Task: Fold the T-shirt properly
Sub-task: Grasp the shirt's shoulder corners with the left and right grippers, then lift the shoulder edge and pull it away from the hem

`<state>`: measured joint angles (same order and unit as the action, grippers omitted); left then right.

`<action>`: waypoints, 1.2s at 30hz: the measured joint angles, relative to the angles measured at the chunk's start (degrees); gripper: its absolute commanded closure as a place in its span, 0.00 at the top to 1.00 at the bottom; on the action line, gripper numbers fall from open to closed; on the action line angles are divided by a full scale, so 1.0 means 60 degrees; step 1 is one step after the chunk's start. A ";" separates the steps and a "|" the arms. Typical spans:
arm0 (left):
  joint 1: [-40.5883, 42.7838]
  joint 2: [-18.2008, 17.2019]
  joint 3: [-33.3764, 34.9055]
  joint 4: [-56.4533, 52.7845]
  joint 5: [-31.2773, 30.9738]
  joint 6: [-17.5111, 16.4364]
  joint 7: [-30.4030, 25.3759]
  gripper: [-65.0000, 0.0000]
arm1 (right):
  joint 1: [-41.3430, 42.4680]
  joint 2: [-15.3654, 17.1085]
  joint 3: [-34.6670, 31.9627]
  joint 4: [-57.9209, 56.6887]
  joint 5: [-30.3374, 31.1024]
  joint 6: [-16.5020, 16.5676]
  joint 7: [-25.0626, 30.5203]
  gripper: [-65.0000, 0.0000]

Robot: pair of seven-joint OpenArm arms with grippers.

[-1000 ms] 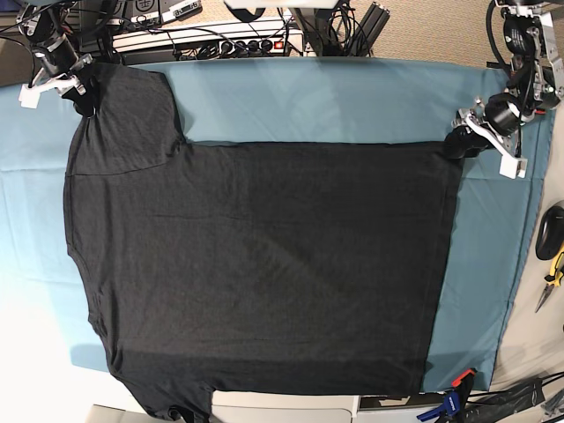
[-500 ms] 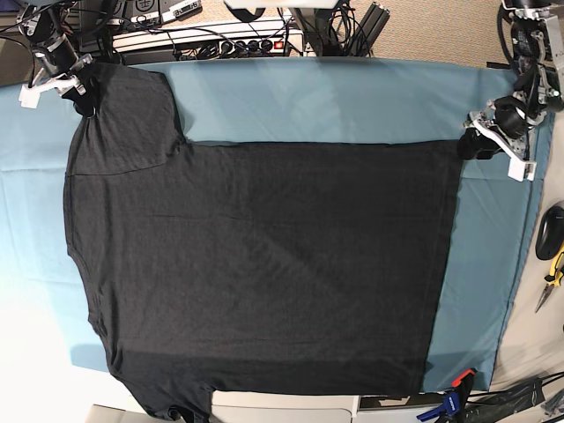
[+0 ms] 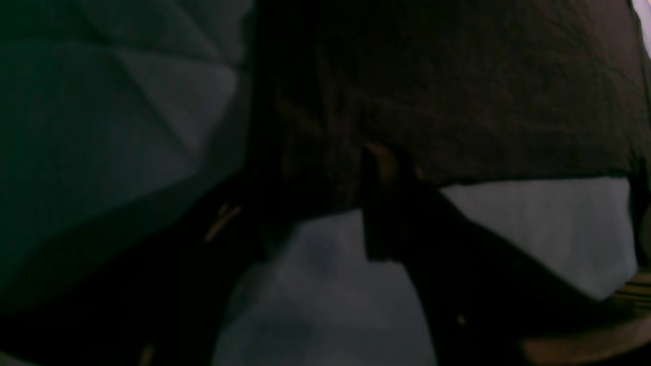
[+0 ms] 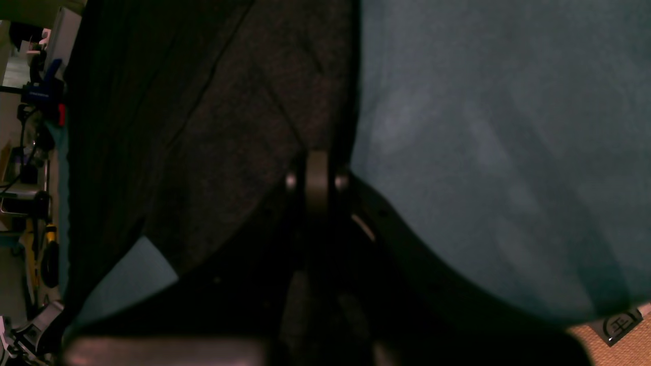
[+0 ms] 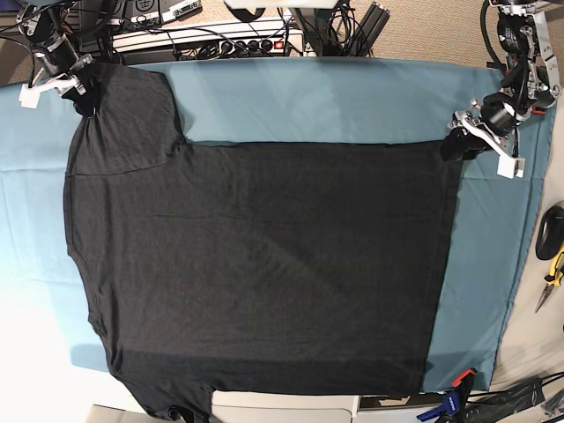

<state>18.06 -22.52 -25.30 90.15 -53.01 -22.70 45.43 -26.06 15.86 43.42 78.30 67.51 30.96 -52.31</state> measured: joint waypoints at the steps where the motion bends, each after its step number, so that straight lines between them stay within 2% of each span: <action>1: 0.0000 0.0004 0.0000 0.0000 0.0000 -0.0022 0.0000 0.41 | 0.0000 0.0000 0.0000 0.0000 0.0000 0.0000 0.0000 0.00; 7: 0.0004 0.0022 0.0000 0.0000 -0.0036 -0.0182 0.0076 0.31 | 0.0000 -0.0004 0.0000 0.0000 -0.0004 0.0000 0.0047 0.00; 9: 0.0007 0.0022 0.0000 -0.0004 -0.0022 -0.0182 0.0138 0.20 | -0.0004 -0.0004 0.0000 0.0000 -0.0011 0.0004 0.0051 0.00; 11: 0.0025 0.0025 0.0000 -0.0004 -0.0015 -0.0178 0.0153 0.04 | -0.0018 -0.0029 0.0000 0.0000 -0.0018 0.0004 0.0124 0.00; 12: 0.0025 0.0025 0.0000 -0.0007 0.0007 -0.0178 0.0146 0.00 | -0.0022 -0.0047 0.0000 0.0000 -0.0015 0.0007 0.0160 0.00; 16: 0.0025 0.0025 0.0004 -0.0011 0.0007 -0.0178 0.0026 0.00 | -0.0022 -0.0076 -0.0015 0.0000 -0.0029 0.0007 0.0229 0.00; 21: 0.0025 0.0025 0.0004 -0.0011 0.0295 -0.0175 -0.0091 0.00 | -0.0022 -0.0098 -0.0015 -0.0007 -0.0277 0.0597 0.0372 0.00; 26: 0.0025 0.0025 0.0004 -0.0011 0.0291 -0.0175 -0.0106 0.00 | -0.0025 -0.0102 -0.0015 -0.0007 -0.0266 0.0605 0.0313 0.00; 31: 0.0047 -0.0120 0.0018 -0.0011 0.0291 -0.0178 -0.0069 0.00 | -0.0426 -0.0076 -0.0055 -0.0015 0.0306 0.1228 -0.0033 0.00; 36: 0.0047 -0.0288 0.0018 -0.0011 0.0215 -0.0178 0.0004 0.00 | -0.0827 0.0197 -0.0073 -0.0007 0.0452 0.1282 -0.0175 0.00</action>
<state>18.35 -24.25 -25.19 90.08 -51.72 -23.77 45.45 -31.03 17.04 42.98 78.26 70.22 38.65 -53.36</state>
